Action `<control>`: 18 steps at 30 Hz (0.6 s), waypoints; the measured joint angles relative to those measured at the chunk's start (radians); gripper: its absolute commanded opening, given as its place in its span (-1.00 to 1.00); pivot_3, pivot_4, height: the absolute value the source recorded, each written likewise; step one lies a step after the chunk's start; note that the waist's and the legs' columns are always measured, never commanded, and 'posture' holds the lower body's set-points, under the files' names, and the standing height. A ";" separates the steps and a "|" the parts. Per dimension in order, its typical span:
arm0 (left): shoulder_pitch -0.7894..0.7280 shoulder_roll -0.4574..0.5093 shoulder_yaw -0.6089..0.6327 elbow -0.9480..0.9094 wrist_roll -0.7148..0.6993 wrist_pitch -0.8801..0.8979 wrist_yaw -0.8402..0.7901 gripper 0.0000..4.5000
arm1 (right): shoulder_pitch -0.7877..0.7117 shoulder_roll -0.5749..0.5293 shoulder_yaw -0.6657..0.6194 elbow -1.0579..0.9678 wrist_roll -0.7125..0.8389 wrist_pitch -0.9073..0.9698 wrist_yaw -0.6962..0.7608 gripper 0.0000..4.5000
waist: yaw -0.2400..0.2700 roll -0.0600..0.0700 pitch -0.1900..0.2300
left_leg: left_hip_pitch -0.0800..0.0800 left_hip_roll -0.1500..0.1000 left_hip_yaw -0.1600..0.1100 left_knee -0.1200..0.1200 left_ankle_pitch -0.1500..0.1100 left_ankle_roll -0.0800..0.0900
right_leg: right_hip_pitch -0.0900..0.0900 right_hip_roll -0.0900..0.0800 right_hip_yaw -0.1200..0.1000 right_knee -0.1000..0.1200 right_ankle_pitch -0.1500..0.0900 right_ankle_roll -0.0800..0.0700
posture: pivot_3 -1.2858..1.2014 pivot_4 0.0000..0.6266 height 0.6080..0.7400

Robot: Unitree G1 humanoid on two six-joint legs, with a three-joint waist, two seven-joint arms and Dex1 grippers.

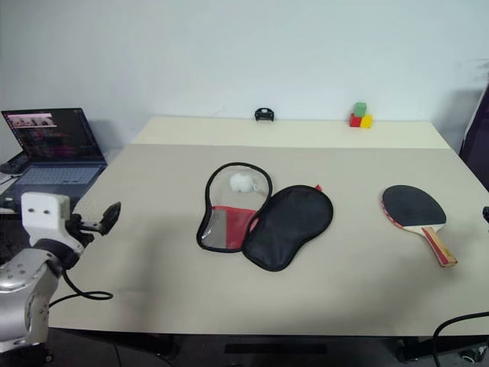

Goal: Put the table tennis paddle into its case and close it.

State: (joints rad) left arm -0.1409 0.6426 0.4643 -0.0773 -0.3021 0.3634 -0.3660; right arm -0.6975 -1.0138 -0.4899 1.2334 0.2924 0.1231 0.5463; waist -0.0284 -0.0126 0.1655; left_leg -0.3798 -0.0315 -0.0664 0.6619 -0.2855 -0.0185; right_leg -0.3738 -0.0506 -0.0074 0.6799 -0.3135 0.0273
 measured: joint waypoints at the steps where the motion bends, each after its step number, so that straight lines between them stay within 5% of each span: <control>1: -0.002 -0.001 -0.003 0.009 0.003 -0.001 0.000 0.93 | 0.001 -0.003 0.001 0.000 -0.003 0.001 0.000 0.77 | 0.000 0.000 0.000 | 0.000 0.000 0.000 0.000 0.000 0.000 | 0.000 0.000 0.000 0.000 0.000 0.000 | 0.03 -0.52 1.00; 18: -0.064 -0.020 -0.051 0.162 0.027 -0.134 -0.057 0.93 | -0.039 -0.042 0.040 -0.013 -0.036 0.014 0.021 0.77 | -0.001 0.000 0.000 | 0.000 0.000 0.000 0.000 0.000 0.000 | 0.000 0.000 0.000 0.000 0.000 0.000 | 0.03 -0.52 1.00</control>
State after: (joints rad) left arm -0.2050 0.6231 0.4129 0.0849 -0.2751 0.2289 -0.4233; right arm -0.7369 -1.0559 -0.4495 1.2203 0.2565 0.1373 0.5673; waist -0.0291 -0.0125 0.1656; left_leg -0.3798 -0.0316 -0.0662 0.6621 -0.2856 -0.0184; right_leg -0.3740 -0.0507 -0.0073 0.6800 -0.3135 0.0273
